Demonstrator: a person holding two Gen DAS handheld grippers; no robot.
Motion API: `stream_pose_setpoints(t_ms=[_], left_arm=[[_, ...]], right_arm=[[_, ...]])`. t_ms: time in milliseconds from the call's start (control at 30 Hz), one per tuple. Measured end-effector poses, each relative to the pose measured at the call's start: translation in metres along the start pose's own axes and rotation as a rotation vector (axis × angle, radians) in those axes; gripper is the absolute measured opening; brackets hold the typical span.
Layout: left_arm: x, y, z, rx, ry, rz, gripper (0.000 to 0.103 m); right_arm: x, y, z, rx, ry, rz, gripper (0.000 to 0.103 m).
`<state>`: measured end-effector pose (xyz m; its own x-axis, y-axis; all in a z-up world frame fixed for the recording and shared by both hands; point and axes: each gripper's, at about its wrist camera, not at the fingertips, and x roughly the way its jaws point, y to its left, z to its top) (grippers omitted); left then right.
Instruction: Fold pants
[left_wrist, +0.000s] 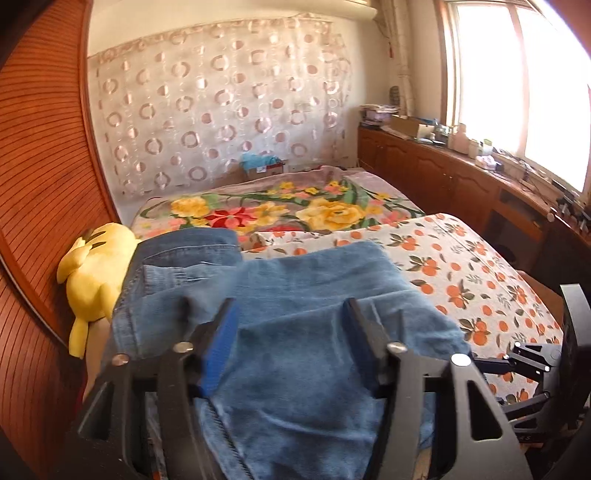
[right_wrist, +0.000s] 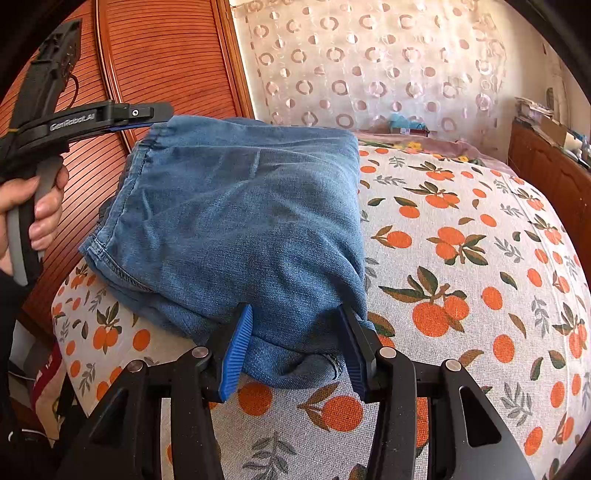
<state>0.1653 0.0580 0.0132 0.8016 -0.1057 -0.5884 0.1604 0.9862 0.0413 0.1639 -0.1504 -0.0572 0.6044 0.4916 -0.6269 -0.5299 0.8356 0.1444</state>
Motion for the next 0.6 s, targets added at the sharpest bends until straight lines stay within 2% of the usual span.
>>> stream_pose_setpoints(t_ms=[67, 167, 600], left_arm=[[0.0, -0.01, -0.003, 0.025, -0.006, 0.005, 0.082], [0.005, -0.02, -0.008, 0.058, 0.01, 0.024, 0.082], [0.02, -0.031, -0.052, 0.033, 0.095, -0.029, 0.082]], right_arm=[[0.0, 0.0, 0.0, 0.0, 0.0, 0.0, 0.048], [0.0, 0.0, 0.0, 0.0, 0.0, 0.001, 0.048], [0.001, 0.0, 0.0, 0.0, 0.0, -0.001, 0.049]])
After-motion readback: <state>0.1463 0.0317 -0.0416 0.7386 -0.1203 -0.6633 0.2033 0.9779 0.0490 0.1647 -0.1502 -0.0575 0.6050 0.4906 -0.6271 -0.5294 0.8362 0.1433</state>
